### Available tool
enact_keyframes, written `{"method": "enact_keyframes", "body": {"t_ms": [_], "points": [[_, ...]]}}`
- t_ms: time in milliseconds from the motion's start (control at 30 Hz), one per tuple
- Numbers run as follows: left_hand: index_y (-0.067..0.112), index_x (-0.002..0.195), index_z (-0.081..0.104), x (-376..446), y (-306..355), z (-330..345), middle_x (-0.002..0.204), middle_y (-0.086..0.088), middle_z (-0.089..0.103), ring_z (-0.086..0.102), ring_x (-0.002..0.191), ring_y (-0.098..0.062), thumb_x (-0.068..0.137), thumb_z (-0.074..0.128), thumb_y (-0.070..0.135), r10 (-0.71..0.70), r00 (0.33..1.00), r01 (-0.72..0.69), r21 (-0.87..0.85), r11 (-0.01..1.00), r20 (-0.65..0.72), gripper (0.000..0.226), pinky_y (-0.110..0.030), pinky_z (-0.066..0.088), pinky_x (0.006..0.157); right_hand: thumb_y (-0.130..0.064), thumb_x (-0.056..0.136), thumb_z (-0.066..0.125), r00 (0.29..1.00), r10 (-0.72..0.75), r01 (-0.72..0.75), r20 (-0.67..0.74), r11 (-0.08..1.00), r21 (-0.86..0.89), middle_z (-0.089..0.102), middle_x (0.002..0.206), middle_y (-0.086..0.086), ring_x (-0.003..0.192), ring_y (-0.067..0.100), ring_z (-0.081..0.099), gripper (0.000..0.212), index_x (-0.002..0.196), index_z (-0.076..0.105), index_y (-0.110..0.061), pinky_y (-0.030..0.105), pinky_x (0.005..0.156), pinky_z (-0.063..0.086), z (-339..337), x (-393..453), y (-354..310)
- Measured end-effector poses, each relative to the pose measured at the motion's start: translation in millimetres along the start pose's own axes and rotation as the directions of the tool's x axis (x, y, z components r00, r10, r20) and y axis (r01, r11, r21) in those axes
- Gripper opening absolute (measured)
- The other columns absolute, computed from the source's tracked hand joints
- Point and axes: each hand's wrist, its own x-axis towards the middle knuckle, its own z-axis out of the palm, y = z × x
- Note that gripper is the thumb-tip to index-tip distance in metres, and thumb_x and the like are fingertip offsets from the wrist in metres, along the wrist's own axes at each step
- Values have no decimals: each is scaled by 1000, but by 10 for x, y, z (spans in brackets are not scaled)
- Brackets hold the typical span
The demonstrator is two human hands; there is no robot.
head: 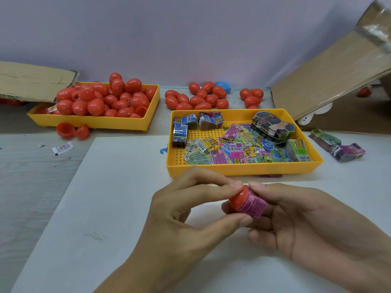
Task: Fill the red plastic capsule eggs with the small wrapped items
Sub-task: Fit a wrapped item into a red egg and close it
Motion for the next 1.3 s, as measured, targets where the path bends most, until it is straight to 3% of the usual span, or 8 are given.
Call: {"method": "enact_keyframes", "body": {"t_ms": [233, 367, 500, 667, 800, 1000, 1133, 1300], "points": [[22, 112, 74, -4, 21, 32, 106, -3, 65, 68, 101, -28, 72, 84, 22, -142, 990, 142, -147, 979, 8, 42, -35, 58, 86, -30, 65, 82, 958, -257, 220, -123, 941, -256, 75, 101, 17, 84, 23, 73, 39, 99, 78, -11, 27, 62, 59, 89, -2, 25], [29, 109, 74, 36, 65, -9, 89, -11, 68, 71, 77, -26, 78, 68, 48, -413, 906, 423, -249, 871, 93, 37, -35, 59, 69, -13, 63, 80, 712, -697, 516, -78, 596, -616, 77, 101, 3, 93, 16, 73, 46, 107, 74, -26, 26, 72, 59, 80, 8, 141], [20, 95, 77, 63, 76, -16, 80, -10, 74, 72, 67, -26, 83, 64, 42, -434, 887, 462, -311, 831, 158, 28, -32, 60, 65, -4, 72, 77, 564, -793, 562, 230, 165, -811, 69, 122, -8, 112, 15, 67, 69, 132, 57, -32, 26, 91, 54, 99, 19, 277], [21, 101, 76, 31, 13, 1, 97, -8, 76, 73, 90, -23, 73, 79, 21, -315, 949, 302, -292, 907, 0, 29, -26, 58, 75, -22, 74, 75, 647, -762, 557, 33, 443, -703, 68, 122, -7, 111, 12, 66, 50, 121, 65, -37, 25, 83, 57, 86, 20, 180], [22, 124, 62, -14, 10, 46, 113, -8, 69, 68, 105, -29, 76, 77, 6, -137, 989, 146, -253, 956, 52, 52, -33, 56, 89, -56, 72, 69, 833, -545, 350, -93, 650, -675, 71, 71, 9, 56, 16, 65, 35, 85, 77, -25, 24, 49, 52, 136, 16, 97], [32, 130, 56, -39, 28, 28, 121, -2, 63, 65, 110, -27, 78, 76, 23, -247, 965, 260, -172, 950, 94, 56, -30, 55, 87, -40, 68, 79, 712, -701, 503, 47, 462, -730, 76, 95, 1, 85, 14, 71, 37, 103, 74, -30, 27, 64, 58, 115, -10, 120], [27, 121, 66, 6, 68, -27, 111, -10, 68, 70, 86, -29, 78, 61, 29, -395, 879, 475, -408, 780, 268, 43, -35, 57, 75, -26, 71, 81, 625, -763, 540, 166, 268, -798, 72, 107, -4, 101, 19, 67, 39, 107, 69, -34, 24, 68, 54, 77, -4, 125], [21, 102, 71, 27, 46, 29, 93, -11, 73, 73, 84, -23, 77, 73, 31, -356, 934, 341, -332, 879, 18, 27, -28, 58, 68, -15, 73, 79, 619, -748, 590, 240, 241, -771, 67, 119, -3, 112, 23, 64, 38, 106, 70, -30, 26, 74, 56, 98, 29, 199]]}}
